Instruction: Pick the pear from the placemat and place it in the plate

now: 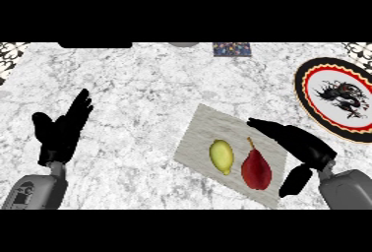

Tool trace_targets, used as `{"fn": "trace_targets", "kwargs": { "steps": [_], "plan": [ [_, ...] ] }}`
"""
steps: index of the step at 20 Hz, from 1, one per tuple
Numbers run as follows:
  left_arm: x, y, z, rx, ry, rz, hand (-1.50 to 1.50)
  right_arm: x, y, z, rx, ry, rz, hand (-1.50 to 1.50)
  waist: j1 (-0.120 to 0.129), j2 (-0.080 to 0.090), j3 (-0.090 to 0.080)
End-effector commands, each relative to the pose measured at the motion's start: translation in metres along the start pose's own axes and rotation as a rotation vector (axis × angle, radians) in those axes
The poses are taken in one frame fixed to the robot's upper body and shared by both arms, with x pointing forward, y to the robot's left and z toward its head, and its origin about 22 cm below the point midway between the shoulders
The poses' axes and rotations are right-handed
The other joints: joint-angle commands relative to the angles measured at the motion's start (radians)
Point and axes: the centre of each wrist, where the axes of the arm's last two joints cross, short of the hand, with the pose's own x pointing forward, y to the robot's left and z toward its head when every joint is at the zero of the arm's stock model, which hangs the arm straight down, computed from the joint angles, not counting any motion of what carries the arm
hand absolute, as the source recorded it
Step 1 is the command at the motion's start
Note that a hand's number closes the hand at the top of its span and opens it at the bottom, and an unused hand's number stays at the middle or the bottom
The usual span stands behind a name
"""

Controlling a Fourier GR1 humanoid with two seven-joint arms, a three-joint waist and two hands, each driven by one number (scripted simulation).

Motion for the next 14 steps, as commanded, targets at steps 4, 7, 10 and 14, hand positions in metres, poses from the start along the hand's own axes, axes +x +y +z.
{"fn": "trace_targets", "kwargs": {
  "steps": [4,7,10,14],
  "plan": [
    [0.000,0.007,0.003,0.000,0.003,-0.005,0.00,0.007,0.025,-0.023,0.005,0.023,0.047,-1.50,0.000,0.000,0.000],
    [0.010,-0.004,-0.003,-0.007,0.003,0.004,0.00,0.001,0.019,-0.037,0.010,0.019,0.035,-1.50,0.001,0.000,0.000],
    [-0.008,0.009,-0.010,0.002,-0.011,-0.006,0.00,-0.018,0.028,-0.042,0.045,0.039,0.077,-1.50,0.002,0.002,0.000],
    [-0.009,0.008,-0.001,-0.012,-0.009,0.014,0.00,-0.003,0.027,-0.047,0.138,0.023,0.111,1.50,0.003,0.001,0.000]
  ]
}}
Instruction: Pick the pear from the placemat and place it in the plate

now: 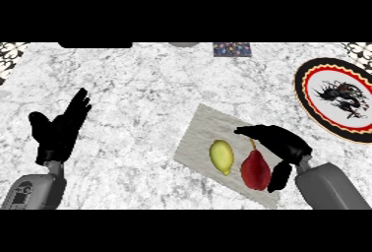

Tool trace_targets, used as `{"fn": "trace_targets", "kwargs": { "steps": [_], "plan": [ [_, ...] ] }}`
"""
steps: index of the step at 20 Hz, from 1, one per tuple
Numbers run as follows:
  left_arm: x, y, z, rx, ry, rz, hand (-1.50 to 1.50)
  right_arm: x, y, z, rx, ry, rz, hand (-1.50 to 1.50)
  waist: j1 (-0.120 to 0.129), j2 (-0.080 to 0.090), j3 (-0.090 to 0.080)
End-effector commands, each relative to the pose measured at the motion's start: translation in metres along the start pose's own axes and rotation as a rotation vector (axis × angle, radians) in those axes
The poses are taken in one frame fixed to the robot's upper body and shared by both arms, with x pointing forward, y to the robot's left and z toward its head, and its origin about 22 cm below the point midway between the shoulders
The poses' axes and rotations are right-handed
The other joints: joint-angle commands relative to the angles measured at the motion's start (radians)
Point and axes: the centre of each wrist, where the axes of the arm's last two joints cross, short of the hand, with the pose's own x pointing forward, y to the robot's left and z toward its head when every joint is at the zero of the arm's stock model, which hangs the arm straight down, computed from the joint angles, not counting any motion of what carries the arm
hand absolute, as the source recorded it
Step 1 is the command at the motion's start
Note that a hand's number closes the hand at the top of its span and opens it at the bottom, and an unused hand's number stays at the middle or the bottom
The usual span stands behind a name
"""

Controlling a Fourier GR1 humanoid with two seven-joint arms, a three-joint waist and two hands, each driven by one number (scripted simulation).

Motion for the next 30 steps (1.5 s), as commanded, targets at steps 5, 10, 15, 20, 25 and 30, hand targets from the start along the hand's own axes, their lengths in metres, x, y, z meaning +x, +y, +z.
{"fn": "trace_targets", "kwargs": {
  "steps": [5,10,15,20,25,30],
  "plan": [
    [0.003,0.001,0.013,-0.013,0.024,0.006,0.00,0.025,0.027,-0.014,0.050,-0.118,0.039,1.50,0.002,0.000,0.002],
    [-0.002,0.009,0.013,0.022,-0.003,0.006,0.00,0.008,0.018,-0.016,0.018,-0.114,-0.008,1.50,0.003,0.001,0.002],
    [-0.011,0.001,0.003,0.002,0.013,0.008,0.00,0.025,-0.016,-0.018,-0.206,0.001,-0.008,1.50,0.002,0.002,0.001],
    [0.017,-0.009,-0.006,-0.042,-0.038,-0.012,0.00,0.023,-0.056,-0.043,-0.477,0.452,-0.174,1.50,0.036,0.015,0.001],
    [0.008,-0.010,0.000,-0.047,-0.021,-0.012,0.00,0.051,-0.118,-0.049,-0.873,0.577,-0.079,1.50,0.053,0.010,0.001],
    [0.011,-0.020,0.000,-0.049,-0.004,0.010,0.00,0.058,-0.142,-0.045,-1.199,0.699,0.060,1.50,0.035,0.006,0.001]
  ]
}}
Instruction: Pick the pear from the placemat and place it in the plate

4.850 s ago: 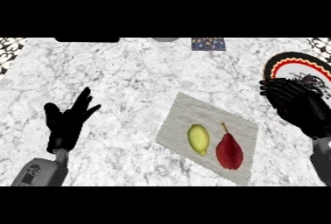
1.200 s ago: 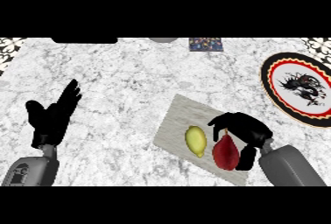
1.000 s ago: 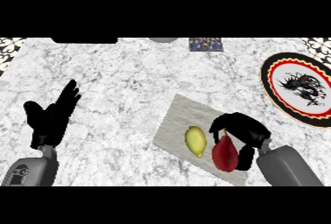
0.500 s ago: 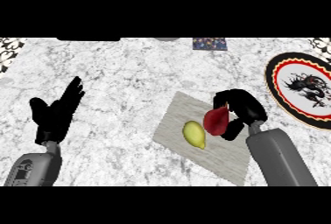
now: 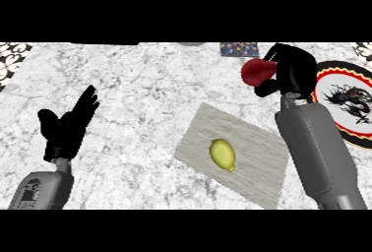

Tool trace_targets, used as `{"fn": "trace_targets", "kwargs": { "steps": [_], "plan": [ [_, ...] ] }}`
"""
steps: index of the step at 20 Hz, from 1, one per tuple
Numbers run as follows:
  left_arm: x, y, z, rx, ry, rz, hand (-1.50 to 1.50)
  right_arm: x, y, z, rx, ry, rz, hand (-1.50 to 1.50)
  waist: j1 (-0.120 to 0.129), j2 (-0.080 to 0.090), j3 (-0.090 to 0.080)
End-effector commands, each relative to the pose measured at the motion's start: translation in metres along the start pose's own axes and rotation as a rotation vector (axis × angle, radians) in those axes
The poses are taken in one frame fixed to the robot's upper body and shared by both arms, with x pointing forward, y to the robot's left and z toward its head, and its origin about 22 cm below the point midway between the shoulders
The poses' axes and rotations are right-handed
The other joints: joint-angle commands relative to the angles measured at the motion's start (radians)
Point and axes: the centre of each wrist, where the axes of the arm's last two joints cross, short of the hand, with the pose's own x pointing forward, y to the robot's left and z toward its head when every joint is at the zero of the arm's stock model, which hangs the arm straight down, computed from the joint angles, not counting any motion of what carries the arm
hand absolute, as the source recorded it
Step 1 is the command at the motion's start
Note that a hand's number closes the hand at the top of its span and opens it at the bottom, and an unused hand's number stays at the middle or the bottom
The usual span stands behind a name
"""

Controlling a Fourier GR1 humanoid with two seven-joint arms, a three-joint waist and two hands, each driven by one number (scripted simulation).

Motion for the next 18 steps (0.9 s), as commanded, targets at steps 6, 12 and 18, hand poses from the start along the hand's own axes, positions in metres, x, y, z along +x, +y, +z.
{"fn": "trace_targets", "kwargs": {
  "steps": [6,12,18],
  "plan": [
    [-0.009,0.021,0.014,0.023,0.005,-0.016,0.00,0.001,-0.003,-0.026,-0.332,0.247,-0.075,1.50,-0.014,-0.003,0.001],
    [0.001,0.010,-0.003,0.041,0.009,-0.005,0.00,-0.048,-0.030,-0.054,-0.365,0.342,-0.137,1.50,-0.033,-0.005,0.001],
    [0.004,0.005,-0.001,0.030,0.012,-0.015,0.00,-0.115,-0.018,-0.061,-0.385,0.433,-0.082,1.50,-0.027,-0.003,0.001]
  ]
}}
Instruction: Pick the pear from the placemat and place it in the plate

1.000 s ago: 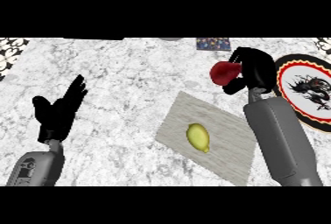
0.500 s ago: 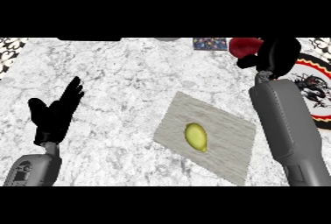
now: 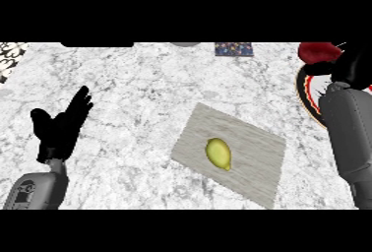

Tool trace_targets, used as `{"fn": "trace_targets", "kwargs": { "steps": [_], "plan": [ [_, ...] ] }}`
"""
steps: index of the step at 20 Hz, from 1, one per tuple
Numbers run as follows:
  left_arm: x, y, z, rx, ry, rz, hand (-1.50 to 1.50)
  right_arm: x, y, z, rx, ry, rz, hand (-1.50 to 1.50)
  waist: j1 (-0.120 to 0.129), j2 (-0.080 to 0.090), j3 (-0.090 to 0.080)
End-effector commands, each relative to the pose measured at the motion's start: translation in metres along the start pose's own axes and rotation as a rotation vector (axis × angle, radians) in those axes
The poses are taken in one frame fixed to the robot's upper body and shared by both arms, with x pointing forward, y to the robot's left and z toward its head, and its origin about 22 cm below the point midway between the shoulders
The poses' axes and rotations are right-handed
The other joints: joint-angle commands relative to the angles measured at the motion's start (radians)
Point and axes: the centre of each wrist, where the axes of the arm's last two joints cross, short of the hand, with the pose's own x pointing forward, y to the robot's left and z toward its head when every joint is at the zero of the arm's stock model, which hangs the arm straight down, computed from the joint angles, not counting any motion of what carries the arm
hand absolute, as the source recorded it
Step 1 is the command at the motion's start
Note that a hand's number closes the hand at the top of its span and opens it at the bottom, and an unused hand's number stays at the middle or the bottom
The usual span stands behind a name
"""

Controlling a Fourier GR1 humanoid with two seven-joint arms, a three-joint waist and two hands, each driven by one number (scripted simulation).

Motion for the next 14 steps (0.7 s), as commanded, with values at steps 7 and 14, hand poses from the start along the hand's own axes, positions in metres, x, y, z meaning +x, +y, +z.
{"fn": "trace_targets", "kwargs": {
  "steps": [7,14],
  "plan": [
    [-0.008,0.016,0.004,-0.004,-0.009,-0.012,0.00,-0.082,-0.005,-0.045,0.099,0.096,0.128,1.50,0.010,0.002,0.000],
    [-0.009,-0.004,0.003,-0.016,-0.014,0.008,0.00,-0.157,-0.022,-0.062,0.320,0.174,-0.031,-1.50,0.006,0.006,0.002]
  ]
}}
